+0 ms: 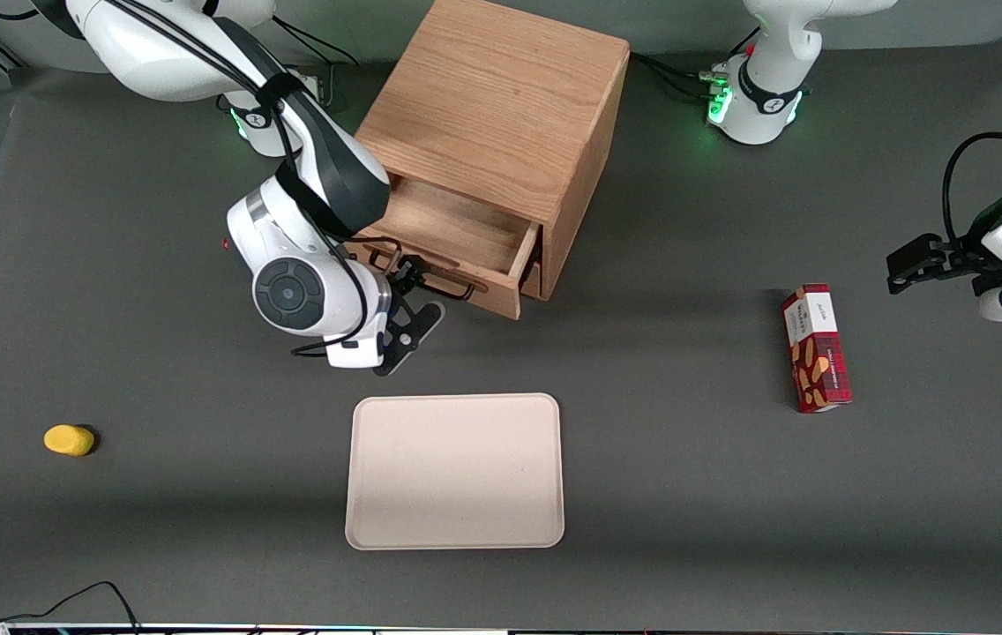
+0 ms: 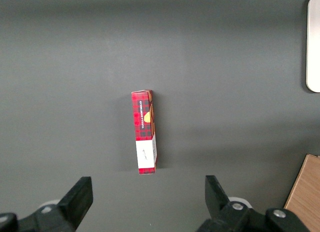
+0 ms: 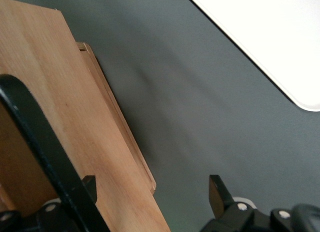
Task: Close top drawer
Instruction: 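Push the drawer front with the right gripper into the cabinet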
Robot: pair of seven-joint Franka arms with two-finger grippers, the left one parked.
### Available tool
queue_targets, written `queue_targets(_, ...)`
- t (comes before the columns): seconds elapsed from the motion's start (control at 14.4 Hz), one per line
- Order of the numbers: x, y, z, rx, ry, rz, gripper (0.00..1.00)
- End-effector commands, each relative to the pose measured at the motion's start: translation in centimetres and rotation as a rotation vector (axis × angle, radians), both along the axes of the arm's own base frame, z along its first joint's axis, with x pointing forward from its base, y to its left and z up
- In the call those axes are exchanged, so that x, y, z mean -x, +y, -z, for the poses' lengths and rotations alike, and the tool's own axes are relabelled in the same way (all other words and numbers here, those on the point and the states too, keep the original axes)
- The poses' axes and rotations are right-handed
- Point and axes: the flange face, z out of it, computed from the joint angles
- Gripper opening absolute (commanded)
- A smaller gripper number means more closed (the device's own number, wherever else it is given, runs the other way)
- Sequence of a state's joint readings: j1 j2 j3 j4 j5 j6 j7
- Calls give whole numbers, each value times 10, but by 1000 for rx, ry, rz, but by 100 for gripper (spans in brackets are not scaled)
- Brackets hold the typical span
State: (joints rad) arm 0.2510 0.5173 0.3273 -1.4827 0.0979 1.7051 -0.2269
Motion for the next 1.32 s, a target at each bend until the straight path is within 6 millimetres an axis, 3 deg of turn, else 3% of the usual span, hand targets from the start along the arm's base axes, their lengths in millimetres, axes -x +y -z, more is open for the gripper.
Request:
queue_targets(0.0,15,17,-7,14,-9,27,100)
queue_targets(0.77,9,9,-1,22,-12,24,100)
queue_targets(1.25,29,34,-6,40,-22,-5,100)
